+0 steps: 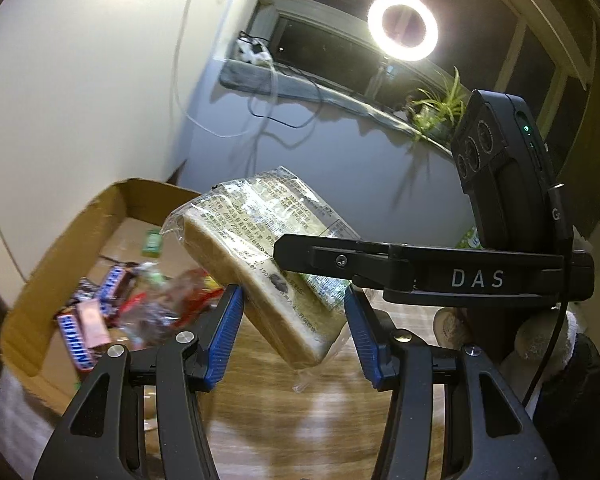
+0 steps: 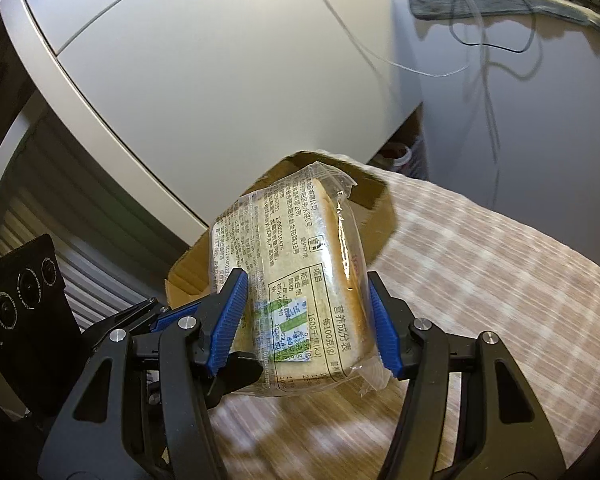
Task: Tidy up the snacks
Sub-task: 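Carry the bread loaf into the box and open the right tool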
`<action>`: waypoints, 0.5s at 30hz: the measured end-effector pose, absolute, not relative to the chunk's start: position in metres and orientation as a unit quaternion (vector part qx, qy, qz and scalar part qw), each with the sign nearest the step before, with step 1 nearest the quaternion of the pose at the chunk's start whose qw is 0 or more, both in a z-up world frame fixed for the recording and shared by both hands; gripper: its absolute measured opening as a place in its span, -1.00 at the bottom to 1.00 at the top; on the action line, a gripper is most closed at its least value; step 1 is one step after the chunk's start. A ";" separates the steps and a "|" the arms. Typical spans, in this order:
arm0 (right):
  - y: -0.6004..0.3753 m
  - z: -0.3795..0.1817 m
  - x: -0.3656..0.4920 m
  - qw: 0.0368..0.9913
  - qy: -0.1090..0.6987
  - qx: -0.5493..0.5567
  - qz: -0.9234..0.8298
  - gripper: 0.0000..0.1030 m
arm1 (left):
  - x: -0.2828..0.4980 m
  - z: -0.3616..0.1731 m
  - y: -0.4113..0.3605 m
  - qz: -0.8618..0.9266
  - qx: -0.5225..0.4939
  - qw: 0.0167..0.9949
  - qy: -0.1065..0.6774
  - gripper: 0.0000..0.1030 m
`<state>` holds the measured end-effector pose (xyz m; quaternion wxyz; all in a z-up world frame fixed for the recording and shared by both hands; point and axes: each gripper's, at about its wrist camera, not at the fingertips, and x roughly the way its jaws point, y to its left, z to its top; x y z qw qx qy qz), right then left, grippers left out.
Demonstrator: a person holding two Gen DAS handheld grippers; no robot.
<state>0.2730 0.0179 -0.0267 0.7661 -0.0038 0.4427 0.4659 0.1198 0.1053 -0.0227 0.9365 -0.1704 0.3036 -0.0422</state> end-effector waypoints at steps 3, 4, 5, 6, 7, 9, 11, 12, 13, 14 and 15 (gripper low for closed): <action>0.035 -0.030 0.273 0.761 0.445 -0.006 0.472 0.19 | 0.115 -0.025 0.120 -0.033 -0.172 0.937 0.303 -0.02; 0.042 -0.032 0.273 0.758 0.447 -0.009 0.475 0.19 | 0.115 -0.025 0.124 -0.030 -0.173 0.937 0.303 -0.02; 0.049 -0.033 0.274 0.757 0.448 -0.011 0.476 0.19 | 0.114 -0.027 0.128 -0.027 -0.176 0.936 0.303 -0.02; 0.054 -0.034 0.274 0.755 0.449 -0.013 0.477 0.19 | 0.114 -0.028 0.134 -0.023 -0.179 0.936 0.304 -0.02; 0.060 -0.036 0.275 0.753 0.451 -0.015 0.479 0.19 | 0.114 -0.029 0.139 -0.020 -0.180 0.935 0.305 -0.02; 0.071 -0.040 0.277 0.750 0.453 -0.016 0.482 0.19 | 0.113 -0.031 0.148 -0.013 -0.182 0.934 0.306 -0.02; 0.080 -0.042 0.280 0.747 0.455 -0.016 0.484 0.19 | 0.114 -0.033 0.155 -0.008 -0.182 0.934 0.307 -0.02; 0.085 -0.044 0.282 0.746 0.456 -0.017 0.485 0.19 | 0.114 -0.033 0.157 -0.006 -0.182 0.934 0.308 -0.02; 0.090 -0.046 0.283 0.745 0.457 -0.017 0.485 0.19 | 0.115 -0.034 0.162 -0.003 -0.184 0.933 0.309 -0.02; 0.093 -0.047 0.284 0.744 0.459 -0.017 0.486 0.19 | 0.117 -0.035 0.165 0.000 -0.184 0.933 0.310 -0.02; 0.097 -0.049 0.285 0.743 0.460 -0.018 0.487 0.19 | 0.118 -0.035 0.168 0.003 -0.184 0.932 0.311 -0.02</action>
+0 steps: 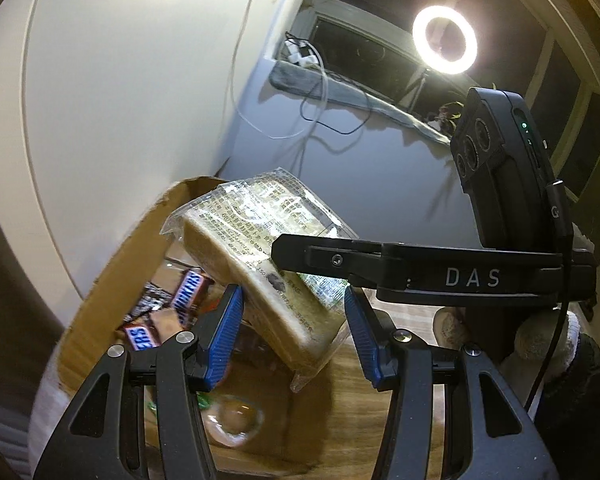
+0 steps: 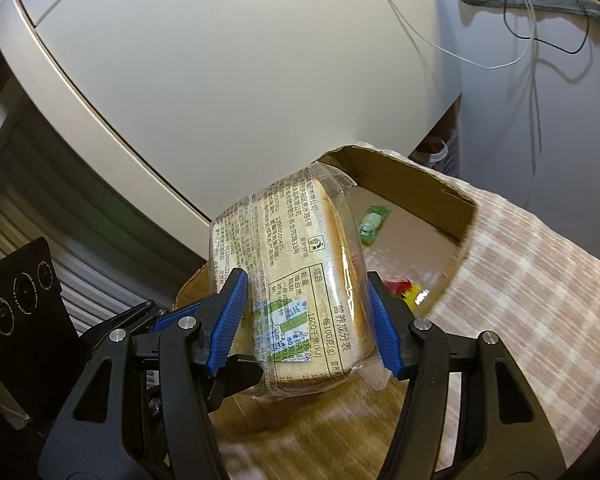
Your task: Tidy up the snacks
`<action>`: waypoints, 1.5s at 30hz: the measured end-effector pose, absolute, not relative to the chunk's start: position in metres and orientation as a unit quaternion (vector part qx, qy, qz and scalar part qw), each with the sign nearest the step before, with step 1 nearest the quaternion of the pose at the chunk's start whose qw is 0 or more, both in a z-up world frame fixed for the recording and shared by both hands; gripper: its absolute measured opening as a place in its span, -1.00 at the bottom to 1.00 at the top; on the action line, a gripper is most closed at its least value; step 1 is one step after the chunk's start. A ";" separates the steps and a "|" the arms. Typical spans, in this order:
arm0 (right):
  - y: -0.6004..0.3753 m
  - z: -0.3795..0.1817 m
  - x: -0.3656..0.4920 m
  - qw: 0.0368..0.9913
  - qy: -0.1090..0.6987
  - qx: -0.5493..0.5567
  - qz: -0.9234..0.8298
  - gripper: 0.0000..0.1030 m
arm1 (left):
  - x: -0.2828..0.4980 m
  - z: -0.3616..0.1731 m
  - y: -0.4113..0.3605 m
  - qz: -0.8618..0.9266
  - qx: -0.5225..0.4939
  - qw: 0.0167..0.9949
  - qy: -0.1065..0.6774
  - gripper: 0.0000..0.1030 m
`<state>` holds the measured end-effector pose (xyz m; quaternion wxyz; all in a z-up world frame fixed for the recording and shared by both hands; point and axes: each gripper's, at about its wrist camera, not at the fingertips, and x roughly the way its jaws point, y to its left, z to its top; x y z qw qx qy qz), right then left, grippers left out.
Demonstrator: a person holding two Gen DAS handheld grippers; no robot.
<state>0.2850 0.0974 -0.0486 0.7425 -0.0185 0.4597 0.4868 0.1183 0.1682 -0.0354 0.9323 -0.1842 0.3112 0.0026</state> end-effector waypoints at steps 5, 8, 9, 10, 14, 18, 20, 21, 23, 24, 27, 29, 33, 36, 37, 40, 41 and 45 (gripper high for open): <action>0.111 -0.056 0.288 0.738 0.465 -0.025 0.488 0.19 | 0.123 -0.040 0.178 0.013 -0.184 0.929 0.320 -0.02; 0.117 -0.061 0.292 0.737 0.468 -0.026 0.487 0.19 | 0.128 -0.043 0.183 0.017 -0.183 0.927 0.327 -0.02; 0.119 -0.063 0.293 0.737 0.469 -0.028 0.486 0.19 | 0.131 -0.044 0.183 0.018 -0.183 0.927 0.328 -0.02; 0.120 -0.064 0.294 0.737 0.470 -0.029 0.485 0.19 | 0.133 -0.045 0.184 0.021 -0.182 0.926 0.330 -0.02; 0.126 -0.066 0.297 0.740 0.468 -0.039 0.481 0.19 | 0.137 -0.047 0.185 0.025 -0.178 0.924 0.337 -0.02; 0.127 -0.070 0.299 0.741 0.471 -0.043 0.477 0.20 | 0.140 -0.048 0.184 0.025 -0.175 0.923 0.341 -0.02; 0.127 -0.069 0.299 0.742 0.471 -0.042 0.476 0.20 | 0.139 -0.048 0.183 0.026 -0.173 0.923 0.341 -0.02; 0.127 -0.069 0.299 0.742 0.471 -0.042 0.474 0.20 | 0.140 -0.047 0.183 0.026 -0.172 0.924 0.342 -0.02; 0.126 -0.069 0.298 0.743 0.472 -0.045 0.472 0.20 | 0.139 -0.047 0.182 0.031 -0.168 0.924 0.341 -0.02; 0.127 -0.069 0.297 0.744 0.471 -0.048 0.471 0.20 | 0.139 -0.046 0.182 0.033 -0.166 0.925 0.341 -0.02; 0.127 -0.068 0.293 0.748 0.467 -0.059 0.467 0.27 | 0.138 -0.047 0.183 0.037 -0.165 0.924 0.342 -0.02; 0.126 -0.066 0.291 0.751 0.465 -0.060 0.466 0.32 | 0.136 -0.047 0.182 0.040 -0.162 0.925 0.342 -0.02; 0.122 -0.062 0.290 0.756 0.460 -0.062 0.462 0.37 | 0.132 -0.046 0.182 0.043 -0.157 0.926 0.342 -0.02; 0.119 -0.059 0.288 0.759 0.457 -0.064 0.459 0.37 | 0.127 -0.044 0.182 0.047 -0.152 0.926 0.341 -0.02; 0.118 -0.058 0.286 0.760 0.457 -0.064 0.458 0.37 | 0.126 -0.044 0.182 0.048 -0.149 0.927 0.341 -0.02; 0.116 -0.056 0.281 0.763 0.454 -0.071 0.454 0.41 | 0.119 -0.042 0.180 0.052 -0.144 0.928 0.341 0.04; 0.116 -0.057 0.279 0.766 0.452 -0.074 0.451 0.48 | 0.117 -0.041 0.180 0.053 -0.142 0.928 0.341 0.05; 0.110 -0.051 0.266 0.771 0.442 -0.079 0.451 0.55 | 0.105 -0.039 0.178 0.062 -0.138 0.928 0.341 0.12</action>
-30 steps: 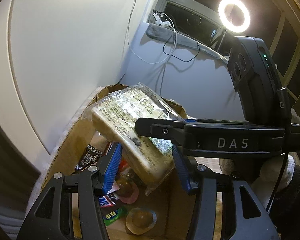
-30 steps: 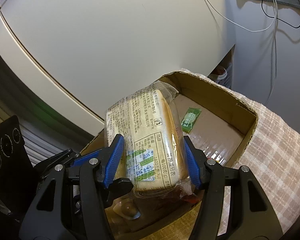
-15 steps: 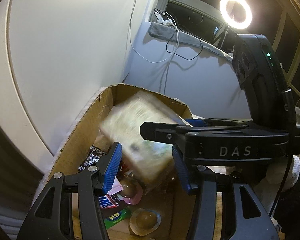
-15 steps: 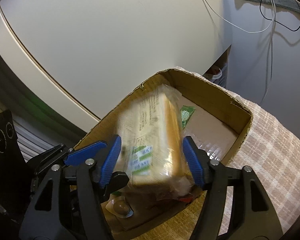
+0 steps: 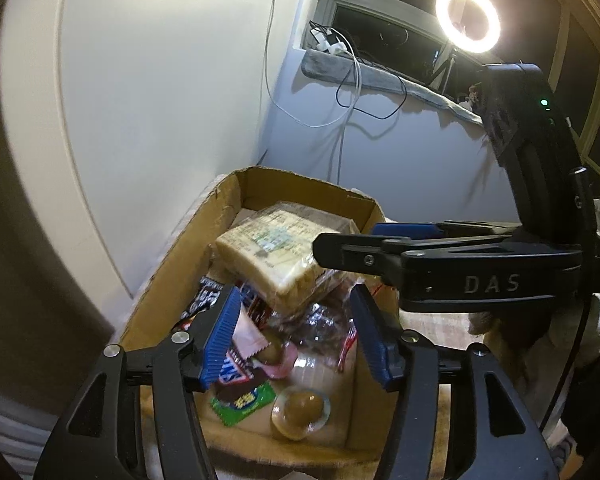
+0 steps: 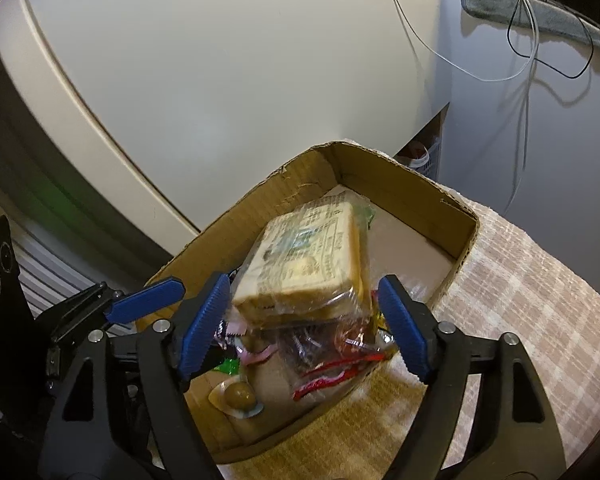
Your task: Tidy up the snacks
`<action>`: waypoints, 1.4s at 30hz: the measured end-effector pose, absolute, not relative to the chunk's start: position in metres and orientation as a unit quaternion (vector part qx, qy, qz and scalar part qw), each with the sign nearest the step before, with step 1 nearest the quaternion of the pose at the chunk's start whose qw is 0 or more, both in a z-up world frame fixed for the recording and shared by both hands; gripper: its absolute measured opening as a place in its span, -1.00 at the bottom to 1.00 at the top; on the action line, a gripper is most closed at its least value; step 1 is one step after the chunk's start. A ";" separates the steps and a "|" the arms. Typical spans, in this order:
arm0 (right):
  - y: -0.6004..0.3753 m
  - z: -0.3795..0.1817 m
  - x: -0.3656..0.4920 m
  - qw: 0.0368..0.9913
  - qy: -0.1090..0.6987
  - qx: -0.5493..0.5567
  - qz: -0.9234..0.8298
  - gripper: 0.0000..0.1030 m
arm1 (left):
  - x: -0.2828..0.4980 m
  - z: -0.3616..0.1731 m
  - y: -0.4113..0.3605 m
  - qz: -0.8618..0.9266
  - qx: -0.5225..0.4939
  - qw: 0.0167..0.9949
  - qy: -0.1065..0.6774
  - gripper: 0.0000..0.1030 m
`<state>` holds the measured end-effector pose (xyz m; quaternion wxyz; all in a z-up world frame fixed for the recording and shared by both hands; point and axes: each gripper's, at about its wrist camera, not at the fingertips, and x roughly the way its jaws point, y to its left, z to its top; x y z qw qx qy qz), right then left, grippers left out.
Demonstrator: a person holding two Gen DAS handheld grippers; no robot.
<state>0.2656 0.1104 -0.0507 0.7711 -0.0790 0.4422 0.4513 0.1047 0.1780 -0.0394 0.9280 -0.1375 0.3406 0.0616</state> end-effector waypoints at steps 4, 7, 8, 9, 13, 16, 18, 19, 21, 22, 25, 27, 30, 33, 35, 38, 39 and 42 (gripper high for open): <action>0.104 -0.046 0.256 0.781 0.431 -0.081 0.444 0.61 | 0.091 -0.036 0.175 0.069 -0.133 0.929 0.338 0.25; 0.095 -0.040 0.243 0.793 0.415 -0.086 0.437 0.64 | 0.081 -0.035 0.174 0.075 -0.130 0.930 0.336 0.37; 0.094 -0.040 0.240 0.797 0.410 -0.088 0.434 0.64 | 0.077 -0.035 0.173 0.077 -0.130 0.930 0.335 0.37; 0.090 -0.038 0.233 0.805 0.401 -0.092 0.428 0.64 | 0.073 -0.034 0.172 0.080 -0.130 0.930 0.334 0.38; 0.077 -0.030 0.209 0.826 0.372 -0.107 0.411 0.65 | 0.058 -0.028 0.166 0.089 -0.127 0.933 0.324 0.48; 0.065 -0.022 0.188 0.846 0.343 -0.121 0.390 0.69 | 0.048 -0.025 0.160 0.094 -0.120 0.936 0.318 0.53; 0.056 -0.017 0.174 0.860 0.323 -0.124 0.375 0.81 | 0.041 -0.023 0.155 0.101 -0.117 0.937 0.314 0.54; 0.053 -0.015 0.170 0.865 0.316 -0.124 0.368 0.83 | 0.036 -0.022 0.152 0.106 -0.115 0.938 0.310 0.54; 0.045 -0.011 0.161 0.876 0.302 -0.127 0.354 0.88 | 0.030 -0.020 0.149 0.116 -0.110 0.939 0.304 0.57; 0.042 -0.008 0.158 0.879 0.297 -0.128 0.349 0.89 | 0.028 -0.020 0.147 0.120 -0.108 0.939 0.303 0.57; 0.032 -0.004 0.152 0.889 0.286 -0.129 0.333 0.97 | 0.022 -0.018 0.144 0.134 -0.104 0.940 0.297 0.57; 0.026 -0.003 0.148 0.892 0.283 -0.122 0.330 0.98 | 0.018 -0.017 0.143 0.138 -0.104 0.940 0.294 0.58; 0.019 -0.003 0.145 0.895 0.284 -0.113 0.325 0.99 | 0.015 -0.017 0.142 0.142 -0.111 0.939 0.293 0.58; 0.015 -0.004 0.143 0.896 0.286 -0.110 0.321 0.99 | 0.013 -0.017 0.140 0.146 -0.106 0.938 0.295 0.58; 0.013 -0.004 0.143 0.897 0.286 -0.110 0.320 0.99 | 0.012 -0.016 0.138 0.146 -0.103 0.939 0.294 0.58; 0.011 -0.004 0.141 0.897 0.284 -0.111 0.319 0.99 | 0.012 -0.013 0.135 0.145 -0.100 0.940 0.292 0.58; 0.011 -0.004 0.141 0.897 0.284 -0.112 0.319 0.99 | 0.011 -0.013 0.134 0.146 -0.099 0.940 0.291 0.58; 0.011 -0.003 0.138 0.896 0.281 -0.117 0.322 0.99 | 0.011 -0.011 0.132 0.145 -0.098 0.941 0.289 0.58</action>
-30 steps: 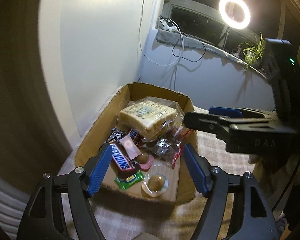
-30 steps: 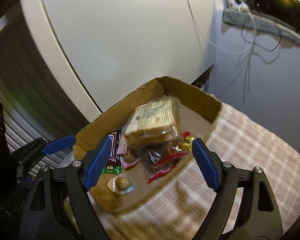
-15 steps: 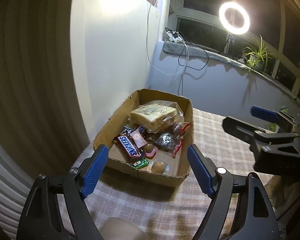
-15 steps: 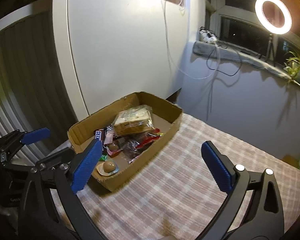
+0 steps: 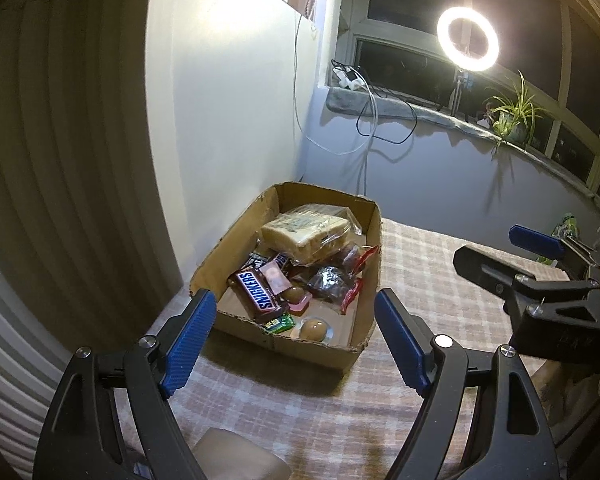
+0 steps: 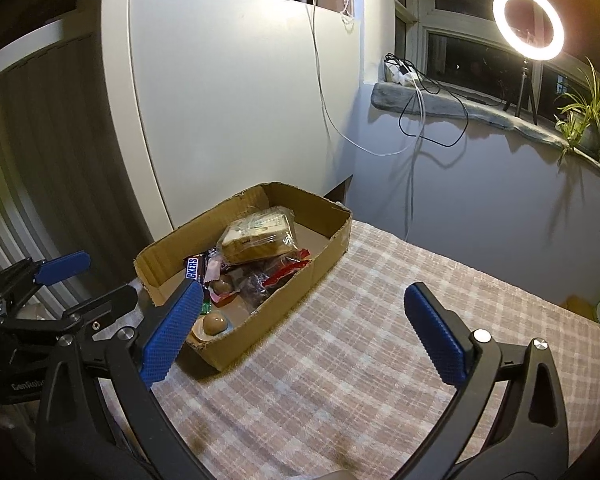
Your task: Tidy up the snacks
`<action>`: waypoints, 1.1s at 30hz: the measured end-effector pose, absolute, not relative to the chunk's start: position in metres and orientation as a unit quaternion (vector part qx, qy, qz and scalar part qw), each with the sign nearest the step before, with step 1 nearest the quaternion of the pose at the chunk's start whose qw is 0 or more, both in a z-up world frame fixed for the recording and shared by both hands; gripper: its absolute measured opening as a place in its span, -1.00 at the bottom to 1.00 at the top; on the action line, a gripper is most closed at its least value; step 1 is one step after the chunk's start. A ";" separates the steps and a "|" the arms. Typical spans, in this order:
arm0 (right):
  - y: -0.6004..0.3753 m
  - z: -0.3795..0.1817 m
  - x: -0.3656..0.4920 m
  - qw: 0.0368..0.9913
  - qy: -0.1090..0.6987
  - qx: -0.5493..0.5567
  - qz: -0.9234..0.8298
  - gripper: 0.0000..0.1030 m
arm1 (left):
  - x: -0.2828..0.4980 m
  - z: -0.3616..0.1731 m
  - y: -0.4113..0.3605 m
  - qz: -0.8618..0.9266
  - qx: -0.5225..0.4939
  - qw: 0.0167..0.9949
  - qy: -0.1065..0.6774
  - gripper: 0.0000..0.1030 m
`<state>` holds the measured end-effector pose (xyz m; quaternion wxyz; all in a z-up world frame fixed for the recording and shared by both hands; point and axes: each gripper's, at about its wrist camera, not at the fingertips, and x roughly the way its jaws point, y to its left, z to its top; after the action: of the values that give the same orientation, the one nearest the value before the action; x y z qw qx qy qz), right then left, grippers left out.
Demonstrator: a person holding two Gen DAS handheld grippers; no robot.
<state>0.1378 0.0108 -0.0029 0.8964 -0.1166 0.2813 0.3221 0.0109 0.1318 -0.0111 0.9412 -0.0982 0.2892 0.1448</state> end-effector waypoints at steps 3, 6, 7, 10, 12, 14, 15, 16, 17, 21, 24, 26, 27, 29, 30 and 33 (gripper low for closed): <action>0.010 -0.002 0.135 0.897 0.277 -0.121 0.321 0.99 | 0.011 -0.011 0.130 0.145 -0.098 0.941 0.289 0.58; 0.010 -0.001 0.134 0.898 0.276 -0.120 0.322 0.99 | 0.011 -0.011 0.129 0.144 -0.100 0.941 0.289 0.58; 0.010 -0.001 0.135 0.897 0.277 -0.121 0.322 0.99 | 0.010 -0.011 0.129 0.144 -0.101 0.941 0.289 0.58; 0.010 -0.002 0.134 0.897 0.277 -0.122 0.321 0.99 | 0.009 -0.009 0.128 0.145 -0.098 0.942 0.288 0.58; 0.010 0.000 0.134 0.898 0.276 -0.123 0.320 0.99 | 0.009 -0.009 0.129 0.145 -0.099 0.942 0.287 0.58; 0.010 0.000 0.133 0.897 0.277 -0.123 0.321 0.99 | 0.008 -0.008 0.129 0.146 -0.099 0.942 0.286 0.58; 0.010 0.000 0.133 0.898 0.276 -0.123 0.321 0.99 | 0.008 -0.008 0.130 0.147 -0.099 0.942 0.286 0.58; 0.010 0.000 0.133 0.897 0.277 -0.123 0.321 0.99 | 0.008 -0.008 0.130 0.147 -0.099 0.942 0.285 0.58; 0.010 0.001 0.132 0.898 0.277 -0.123 0.321 0.99 | 0.007 -0.008 0.130 0.148 -0.099 0.942 0.285 0.58; 0.010 0.001 0.132 0.898 0.276 -0.123 0.320 0.99 | 0.007 -0.008 0.129 0.148 -0.099 0.942 0.285 0.58; 0.010 0.001 0.132 0.898 0.276 -0.123 0.321 0.99 | 0.008 -0.008 0.130 0.147 -0.099 0.942 0.286 0.58; 0.010 0.001 0.132 0.898 0.276 -0.123 0.321 0.99 | 0.008 -0.007 0.129 0.147 -0.098 0.942 0.286 0.58; 0.010 0.001 0.132 0.898 0.276 -0.123 0.321 0.99 | 0.008 -0.007 0.129 0.147 -0.098 0.942 0.286 0.58; 0.010 0.001 0.132 0.898 0.276 -0.123 0.320 0.99 | 0.008 -0.007 0.128 0.145 -0.098 0.942 0.286 0.58; 0.010 0.001 0.132 0.898 0.276 -0.123 0.320 0.99 | 0.008 -0.007 0.128 0.145 -0.098 0.942 0.286 0.58; 0.009 0.002 0.132 0.898 0.276 -0.123 0.320 0.99 | 0.009 -0.007 0.128 0.144 -0.098 0.942 0.286 0.58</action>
<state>0.1320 0.0092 0.0024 0.8979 -0.1226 0.2763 0.3199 0.0086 0.1279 -0.0072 0.9422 -0.0980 0.2859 0.1444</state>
